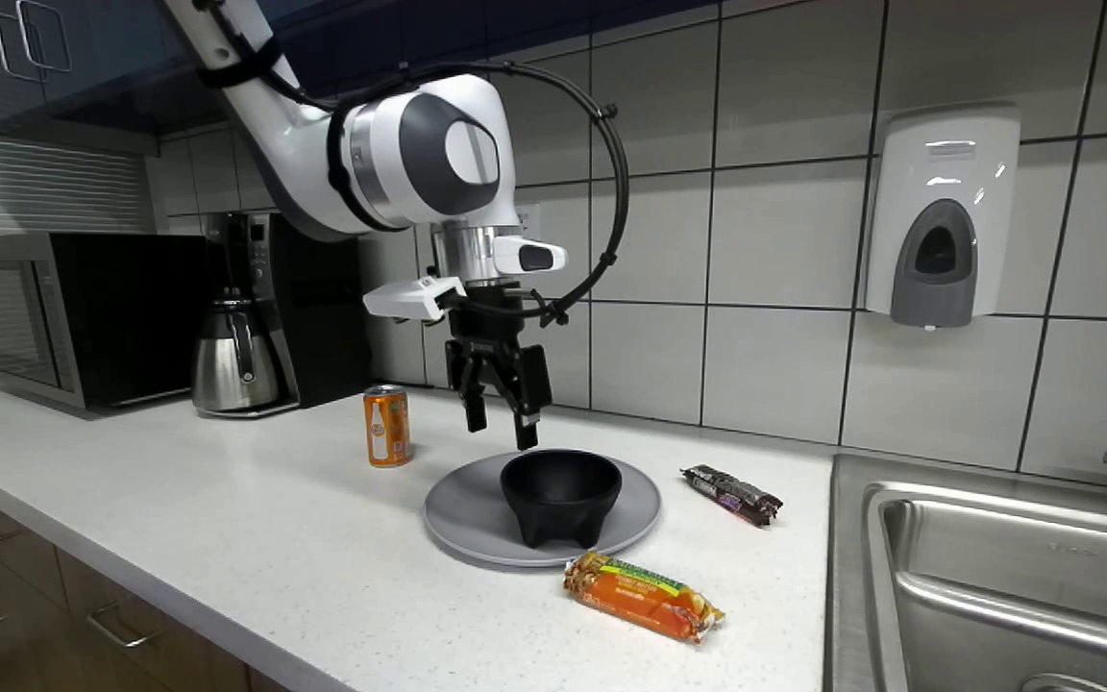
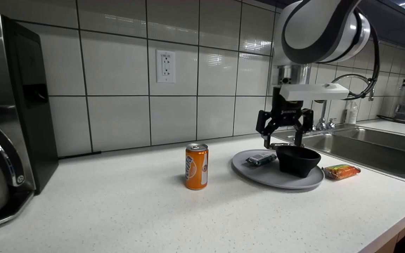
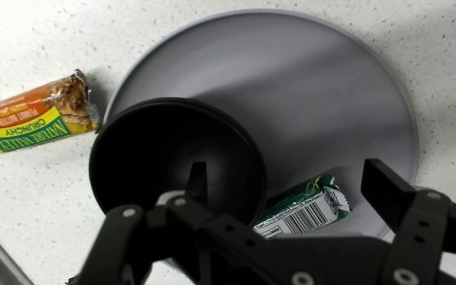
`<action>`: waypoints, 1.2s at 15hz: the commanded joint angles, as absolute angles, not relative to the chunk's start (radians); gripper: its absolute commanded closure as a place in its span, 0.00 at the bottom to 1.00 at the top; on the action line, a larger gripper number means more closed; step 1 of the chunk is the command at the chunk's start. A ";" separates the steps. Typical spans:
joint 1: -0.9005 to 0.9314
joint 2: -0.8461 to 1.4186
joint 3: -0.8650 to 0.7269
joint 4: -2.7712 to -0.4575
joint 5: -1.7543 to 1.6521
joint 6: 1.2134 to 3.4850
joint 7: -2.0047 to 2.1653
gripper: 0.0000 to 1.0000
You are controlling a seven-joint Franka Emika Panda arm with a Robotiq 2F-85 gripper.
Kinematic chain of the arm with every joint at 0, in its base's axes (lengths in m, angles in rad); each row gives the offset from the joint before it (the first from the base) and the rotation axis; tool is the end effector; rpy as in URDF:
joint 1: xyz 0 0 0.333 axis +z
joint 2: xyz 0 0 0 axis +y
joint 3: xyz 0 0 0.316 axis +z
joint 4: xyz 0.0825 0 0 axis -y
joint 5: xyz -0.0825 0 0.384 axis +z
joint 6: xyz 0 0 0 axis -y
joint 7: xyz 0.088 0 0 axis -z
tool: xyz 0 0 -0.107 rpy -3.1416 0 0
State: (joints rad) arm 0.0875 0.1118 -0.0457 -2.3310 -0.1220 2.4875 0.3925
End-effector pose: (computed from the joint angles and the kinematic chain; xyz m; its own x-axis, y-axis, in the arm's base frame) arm 0.5196 0.0223 0.2940 0.9659 -0.2497 0.0693 -0.2539 -0.9653 0.0615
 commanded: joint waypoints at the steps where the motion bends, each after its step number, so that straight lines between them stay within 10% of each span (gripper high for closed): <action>1: 0.065 0.119 -0.044 -2.336 -0.135 2.512 0.390 0.00; 18: 0.059 0.219 -0.069 -2.293 -0.117 2.556 0.364 0.00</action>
